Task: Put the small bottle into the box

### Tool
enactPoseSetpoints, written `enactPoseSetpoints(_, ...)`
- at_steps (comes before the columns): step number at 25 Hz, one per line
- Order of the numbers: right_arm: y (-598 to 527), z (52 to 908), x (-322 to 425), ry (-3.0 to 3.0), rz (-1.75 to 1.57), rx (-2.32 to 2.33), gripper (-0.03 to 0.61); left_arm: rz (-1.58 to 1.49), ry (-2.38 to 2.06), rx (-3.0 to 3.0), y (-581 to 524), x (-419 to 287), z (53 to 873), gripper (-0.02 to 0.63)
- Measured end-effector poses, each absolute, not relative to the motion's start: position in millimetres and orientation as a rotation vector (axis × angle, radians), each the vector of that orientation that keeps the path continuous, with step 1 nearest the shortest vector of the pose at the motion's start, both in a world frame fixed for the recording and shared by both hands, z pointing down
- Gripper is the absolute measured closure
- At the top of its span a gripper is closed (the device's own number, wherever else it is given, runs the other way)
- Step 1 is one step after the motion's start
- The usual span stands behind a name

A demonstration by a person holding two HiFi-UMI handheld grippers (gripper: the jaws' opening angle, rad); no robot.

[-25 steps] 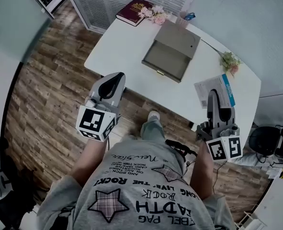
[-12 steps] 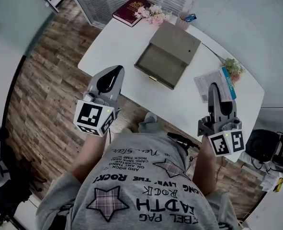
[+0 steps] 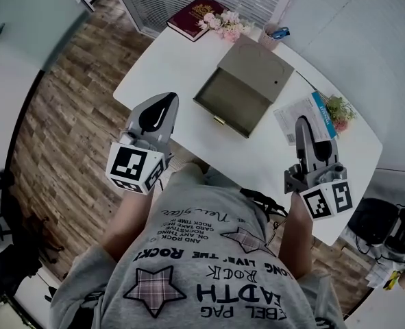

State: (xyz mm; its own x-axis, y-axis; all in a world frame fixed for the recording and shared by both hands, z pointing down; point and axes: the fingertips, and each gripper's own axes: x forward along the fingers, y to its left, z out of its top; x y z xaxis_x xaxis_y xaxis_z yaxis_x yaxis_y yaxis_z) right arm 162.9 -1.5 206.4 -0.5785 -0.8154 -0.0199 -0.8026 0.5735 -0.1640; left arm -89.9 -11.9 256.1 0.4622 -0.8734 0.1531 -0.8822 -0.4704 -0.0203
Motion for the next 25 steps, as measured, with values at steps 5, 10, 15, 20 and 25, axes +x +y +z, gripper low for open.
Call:
enactPoseSetpoints(5,-16,219,156,2.727,-0.24,-1.415,0.499,0.201,-1.546,2.647,-33,-89,264,0.603)
enactPoseSetpoints(10,-29,225,155,2.714,-0.272,-1.488,0.499,0.208,-1.469,2.697,-64,-84,265,0.603)
enactPoseSetpoints(15,-43,247,145,2.763,-0.356,-1.544,0.499,0.192,-1.351,2.76,-99,-77,264,0.603)
enactPoseSetpoints(20,-64,270,129,2.788,-0.431,-1.536,0.499,0.2,-1.274,2.797,-127,-74,272,0.603)
enactPoseSetpoints(25,-82,294,114,2.806,-0.529,-1.517,0.499,0.216,-1.173,2.825,-151,-71,286,0.603)
